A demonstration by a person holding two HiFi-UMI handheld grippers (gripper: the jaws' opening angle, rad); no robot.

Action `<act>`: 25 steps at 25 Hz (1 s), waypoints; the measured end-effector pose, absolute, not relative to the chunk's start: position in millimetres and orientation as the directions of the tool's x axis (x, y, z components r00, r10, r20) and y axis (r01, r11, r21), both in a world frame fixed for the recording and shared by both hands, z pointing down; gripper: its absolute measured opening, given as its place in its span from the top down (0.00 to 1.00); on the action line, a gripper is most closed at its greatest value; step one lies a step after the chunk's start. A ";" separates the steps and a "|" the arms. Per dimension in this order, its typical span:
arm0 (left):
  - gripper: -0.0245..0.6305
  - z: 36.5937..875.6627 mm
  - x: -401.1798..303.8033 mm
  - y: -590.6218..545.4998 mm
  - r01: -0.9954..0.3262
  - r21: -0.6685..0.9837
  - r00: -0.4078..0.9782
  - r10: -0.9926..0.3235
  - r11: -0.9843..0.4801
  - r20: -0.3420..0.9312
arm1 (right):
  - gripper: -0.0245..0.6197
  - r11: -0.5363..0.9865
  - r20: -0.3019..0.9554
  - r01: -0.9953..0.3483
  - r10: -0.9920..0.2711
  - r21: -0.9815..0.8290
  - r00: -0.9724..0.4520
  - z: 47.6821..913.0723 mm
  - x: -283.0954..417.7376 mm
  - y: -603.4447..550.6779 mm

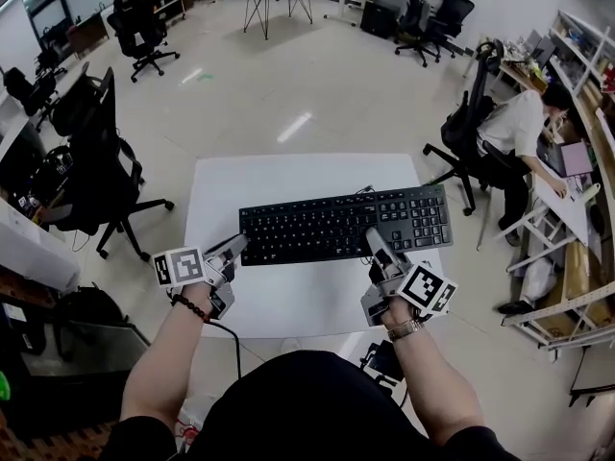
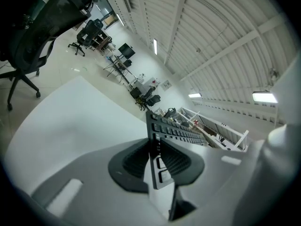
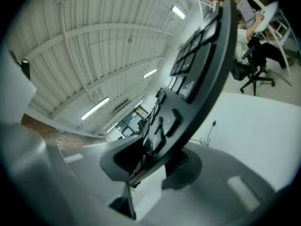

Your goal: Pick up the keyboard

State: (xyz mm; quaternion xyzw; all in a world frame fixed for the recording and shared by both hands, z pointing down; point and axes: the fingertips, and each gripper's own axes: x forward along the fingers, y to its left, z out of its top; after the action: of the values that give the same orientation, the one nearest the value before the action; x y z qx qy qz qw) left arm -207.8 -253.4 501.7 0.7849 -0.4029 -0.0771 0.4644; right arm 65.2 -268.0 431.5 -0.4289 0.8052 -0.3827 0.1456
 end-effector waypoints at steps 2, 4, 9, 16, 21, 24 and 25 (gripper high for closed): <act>0.84 499.2 -207.5 -253.7 -0.560 0.789 0.661 -0.710 -0.252 0.243 | 0.78 0.354 0.086 -0.587 -0.802 -0.728 -0.592 426.4 64.7 -266.5; 0.84 496.2 -208.9 -252.9 -0.559 0.787 0.660 -0.714 -0.259 0.234 | 0.78 0.363 0.080 -0.590 -0.803 -0.721 -0.591 422.0 63.1 -265.4; 0.84 491.7 -212.7 -252.2 -0.561 0.783 0.654 -0.724 -0.268 0.221 | 0.78 0.380 0.070 -0.592 -0.800 -0.711 -0.596 415.3 58.6 -265.2; 0.84 489.6 -215.0 -249.2 -0.562 0.779 0.655 -0.725 -0.280 0.212 | 0.78 0.374 0.063 -0.597 -0.810 -0.710 -0.582 414.3 58.6 -261.2; 0.84 488.2 -213.5 -249.6 -0.563 0.774 0.658 -0.724 -0.288 0.209 | 0.78 0.389 0.045 -0.591 -0.809 -0.707 -0.586 411.7 58.9 -260.4; 0.84 487.5 -215.5 -249.1 -0.565 0.772 0.659 -0.723 -0.291 0.209 | 0.78 0.392 0.043 -0.593 -0.809 -0.703 -0.586 410.6 57.0 -259.1; 0.84 487.3 -216.3 -248.8 -0.565 0.772 0.659 -0.722 -0.292 0.209 | 0.78 0.393 0.043 -0.594 -0.809 -0.702 -0.586 410.2 56.2 -258.4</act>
State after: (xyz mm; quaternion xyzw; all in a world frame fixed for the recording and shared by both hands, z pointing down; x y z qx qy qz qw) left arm -216.3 -248.8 487.3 0.7986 -0.4029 -0.0899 0.4380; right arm 56.2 -258.4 410.2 -0.4279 0.8200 -0.3472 0.1551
